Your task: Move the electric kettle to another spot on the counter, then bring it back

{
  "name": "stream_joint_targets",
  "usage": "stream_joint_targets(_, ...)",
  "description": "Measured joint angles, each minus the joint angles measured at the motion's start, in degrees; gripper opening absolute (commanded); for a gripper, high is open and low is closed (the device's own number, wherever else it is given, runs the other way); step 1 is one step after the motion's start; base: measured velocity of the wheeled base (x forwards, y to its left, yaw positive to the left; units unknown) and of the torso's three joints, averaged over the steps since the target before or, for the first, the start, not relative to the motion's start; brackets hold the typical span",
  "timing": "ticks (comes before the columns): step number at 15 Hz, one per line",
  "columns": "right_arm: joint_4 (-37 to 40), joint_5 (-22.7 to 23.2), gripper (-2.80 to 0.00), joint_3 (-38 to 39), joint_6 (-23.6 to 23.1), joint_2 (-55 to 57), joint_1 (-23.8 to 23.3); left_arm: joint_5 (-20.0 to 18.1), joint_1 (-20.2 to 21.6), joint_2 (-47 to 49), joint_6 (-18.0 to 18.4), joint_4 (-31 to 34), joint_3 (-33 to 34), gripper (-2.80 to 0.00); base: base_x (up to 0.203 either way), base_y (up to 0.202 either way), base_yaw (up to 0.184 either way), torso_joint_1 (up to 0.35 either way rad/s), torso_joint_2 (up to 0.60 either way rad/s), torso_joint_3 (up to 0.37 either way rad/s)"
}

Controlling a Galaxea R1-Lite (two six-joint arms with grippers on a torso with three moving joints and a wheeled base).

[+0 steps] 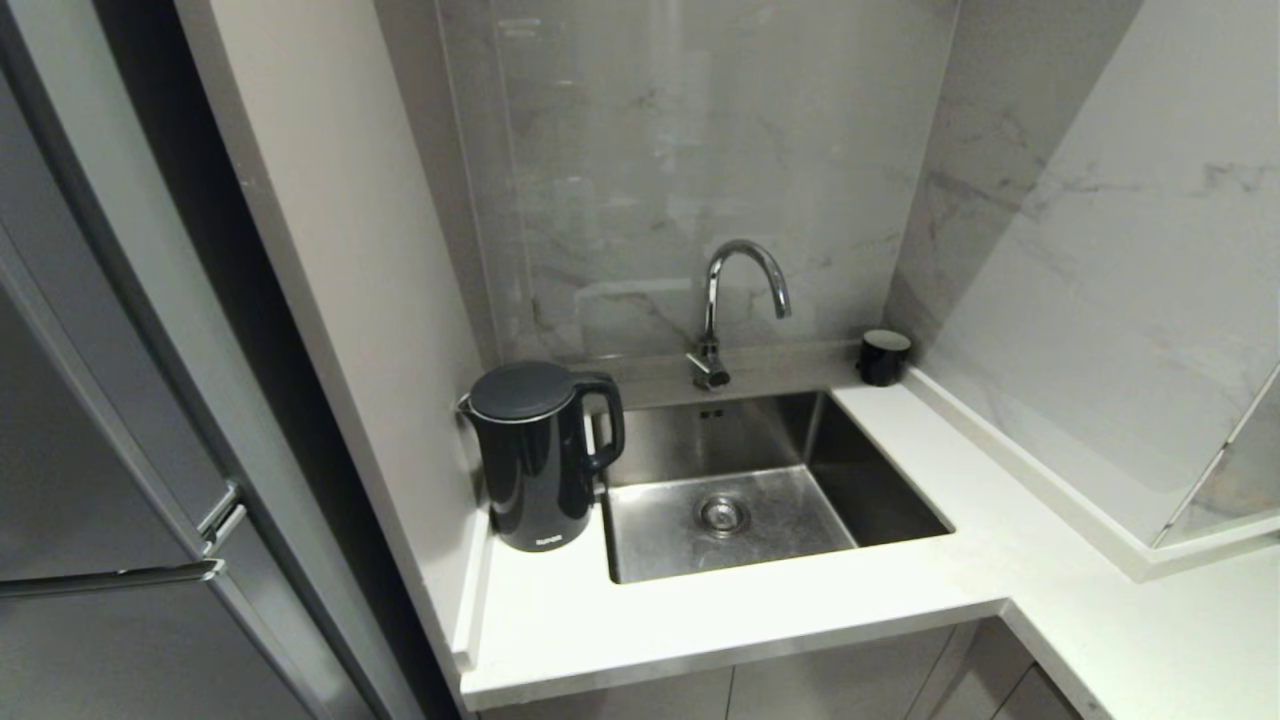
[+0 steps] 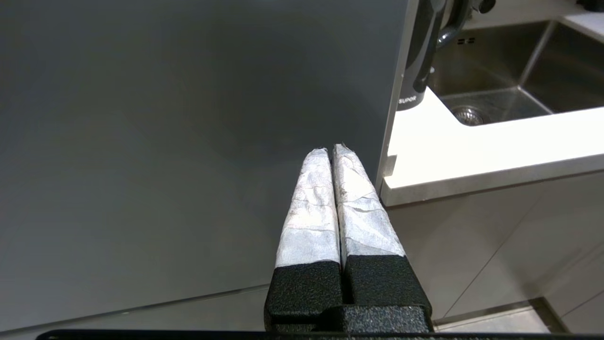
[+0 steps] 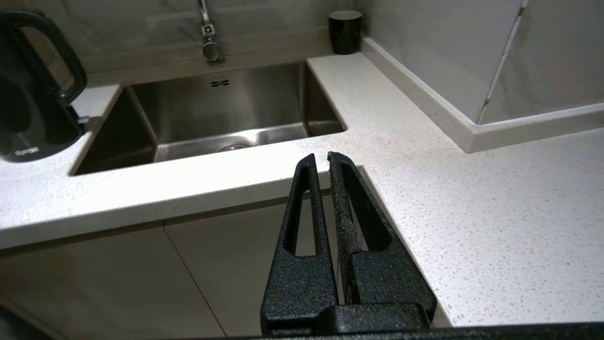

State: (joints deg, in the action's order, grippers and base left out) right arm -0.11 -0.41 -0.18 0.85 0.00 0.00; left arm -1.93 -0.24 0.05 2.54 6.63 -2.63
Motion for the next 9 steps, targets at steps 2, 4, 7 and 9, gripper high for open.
stream_joint_targets(2,0.0,0.0,-2.8,0.0,0.0,0.0,0.0,0.0,0.0,0.0,0.0,0.0,0.0,-2.8,0.0,0.0,0.0,-0.111,0.26,0.152)
stream_joint_targets(4,0.0,0.0,-2.8,0.0,0.0,0.0,0.0,0.0,0.0,0.0,0.0,0.0,0.0,-2.8,0.0,0.0,0.0,-0.127,0.31,0.179)
stream_joint_targets(7,0.0,0.0,-2.8,0.0,0.0,0.0,0.0,0.0,0.0,0.0,0.0,0.0,0.0,-2.8,0.0,0.0,0.0,-0.134,0.32,0.187)
stream_joint_targets(9,0.0,-0.1,-2.8,0.0,0.1,0.0,0.0,0.0,0.0,0.0,0.0,0.0,0.0,-2.8,0.0,0.0,0.0,-0.129,0.31,0.175)
